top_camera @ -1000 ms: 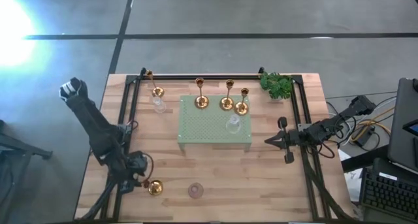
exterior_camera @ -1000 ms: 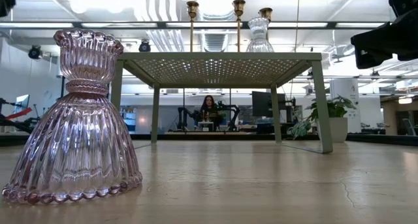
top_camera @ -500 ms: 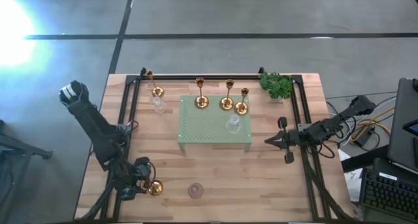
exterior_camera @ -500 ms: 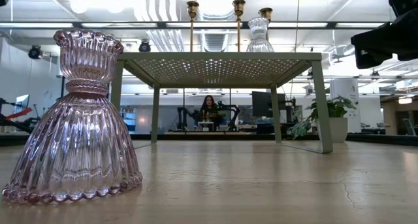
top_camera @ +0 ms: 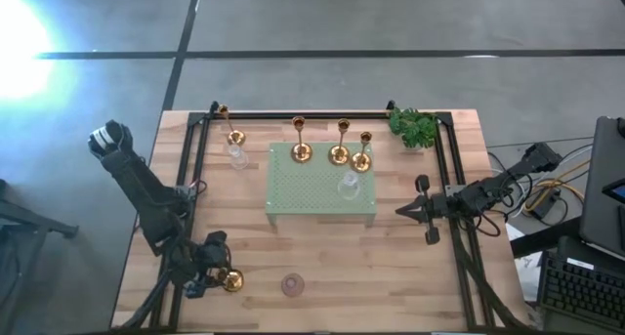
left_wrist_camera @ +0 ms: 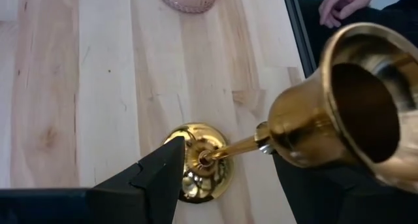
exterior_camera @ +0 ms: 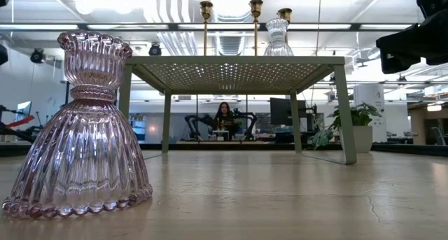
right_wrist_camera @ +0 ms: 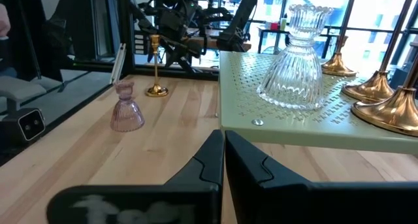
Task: Pick & Place candle stick holders
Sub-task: Put the gold candle stand on the shelf
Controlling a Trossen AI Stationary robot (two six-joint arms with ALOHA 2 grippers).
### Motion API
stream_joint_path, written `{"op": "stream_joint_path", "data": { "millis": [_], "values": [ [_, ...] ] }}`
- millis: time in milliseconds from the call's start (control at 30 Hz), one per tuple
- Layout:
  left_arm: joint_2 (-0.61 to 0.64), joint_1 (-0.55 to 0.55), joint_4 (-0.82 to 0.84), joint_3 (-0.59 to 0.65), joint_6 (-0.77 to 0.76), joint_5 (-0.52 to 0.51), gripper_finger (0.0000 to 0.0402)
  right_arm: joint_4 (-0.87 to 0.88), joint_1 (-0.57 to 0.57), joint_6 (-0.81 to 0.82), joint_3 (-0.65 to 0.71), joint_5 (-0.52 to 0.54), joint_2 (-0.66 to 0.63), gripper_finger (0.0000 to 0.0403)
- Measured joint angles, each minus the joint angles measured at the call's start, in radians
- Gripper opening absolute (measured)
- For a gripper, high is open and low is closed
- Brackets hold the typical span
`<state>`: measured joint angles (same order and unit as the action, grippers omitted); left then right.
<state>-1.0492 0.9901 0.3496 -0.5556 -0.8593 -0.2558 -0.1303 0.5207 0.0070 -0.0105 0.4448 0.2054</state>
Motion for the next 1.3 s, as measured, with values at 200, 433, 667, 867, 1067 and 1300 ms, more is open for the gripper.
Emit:
{"op": "stream_joint_path", "data": {
  "millis": [200, 433, 667, 867, 1067, 1300],
  "values": [
    [0.000, 0.000, 0.000, 0.000, 0.025, -0.027, 0.0224, 0.000, 0.000, 0.000, 0.000, 0.000, 0.000, 0.0009],
    [0.000, 0.000, -0.002, 0.001, 0.056, -0.049, 0.0152, 0.000, 0.000, 0.000, 0.000, 0.000, 0.000, 0.0009],
    [0.002, -0.001, -0.008, 0.004, 0.107, -0.084, 0.0020, 0.000, 0.000, 0.000, 0.000, 0.000, 0.000, 0.0009],
    [0.001, 0.000, -0.012, 0.005, 0.125, -0.158, 0.0018, 0.000, 0.000, 0.000, 0.000, 0.000, 0.000, 0.0009],
    [0.003, 0.000, -0.071, 0.005, 0.176, -0.211, 0.0018, 0.000, 0.000, 0.000, 0.000, 0.000, 0.000, 0.0009],
    [0.027, -0.004, -0.062, 0.005, 0.192, -0.308, 0.0018, 0.000, 0.000, 0.000, 0.000, 0.000, 0.000, 0.0009]
  ]
}}
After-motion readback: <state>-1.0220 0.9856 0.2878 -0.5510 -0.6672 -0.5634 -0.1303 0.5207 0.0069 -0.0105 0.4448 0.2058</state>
